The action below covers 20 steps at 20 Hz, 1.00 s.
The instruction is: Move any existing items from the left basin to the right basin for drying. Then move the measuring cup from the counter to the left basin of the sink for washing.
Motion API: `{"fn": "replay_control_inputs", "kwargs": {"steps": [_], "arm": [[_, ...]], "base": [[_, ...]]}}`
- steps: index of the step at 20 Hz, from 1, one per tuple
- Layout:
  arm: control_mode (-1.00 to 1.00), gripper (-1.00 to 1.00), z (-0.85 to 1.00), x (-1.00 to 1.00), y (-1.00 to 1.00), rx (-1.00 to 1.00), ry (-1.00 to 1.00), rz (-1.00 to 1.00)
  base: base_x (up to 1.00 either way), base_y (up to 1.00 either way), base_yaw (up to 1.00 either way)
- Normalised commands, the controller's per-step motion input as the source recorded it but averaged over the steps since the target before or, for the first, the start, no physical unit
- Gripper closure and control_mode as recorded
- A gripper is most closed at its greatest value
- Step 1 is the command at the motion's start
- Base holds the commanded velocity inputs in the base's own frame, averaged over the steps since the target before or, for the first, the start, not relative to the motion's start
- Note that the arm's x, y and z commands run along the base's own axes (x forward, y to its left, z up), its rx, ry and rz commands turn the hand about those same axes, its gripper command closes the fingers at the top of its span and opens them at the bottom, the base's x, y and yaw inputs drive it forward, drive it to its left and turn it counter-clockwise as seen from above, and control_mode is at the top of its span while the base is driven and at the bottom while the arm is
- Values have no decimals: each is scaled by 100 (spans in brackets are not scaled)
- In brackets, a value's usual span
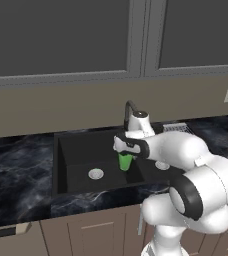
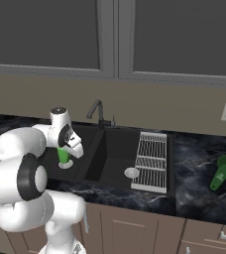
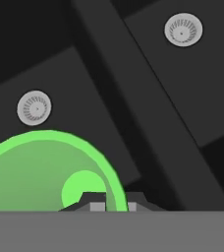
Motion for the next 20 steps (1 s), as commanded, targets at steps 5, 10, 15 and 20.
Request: {"fn": "replay_control_inputs", "kwargs": {"steps": [5, 10, 15, 20], "arm": [[-100, 100, 0, -4, -39, 4, 0, -2], [-100, 100, 0, 0, -39, 4, 0, -2], [-100, 100, 3, -5, -34, 2, 0, -2], [-100, 100, 14, -3, -41, 0, 0, -2]], "base": [[0, 0, 0], [0, 0, 0], [0, 0, 0], [0, 0, 0]]}}
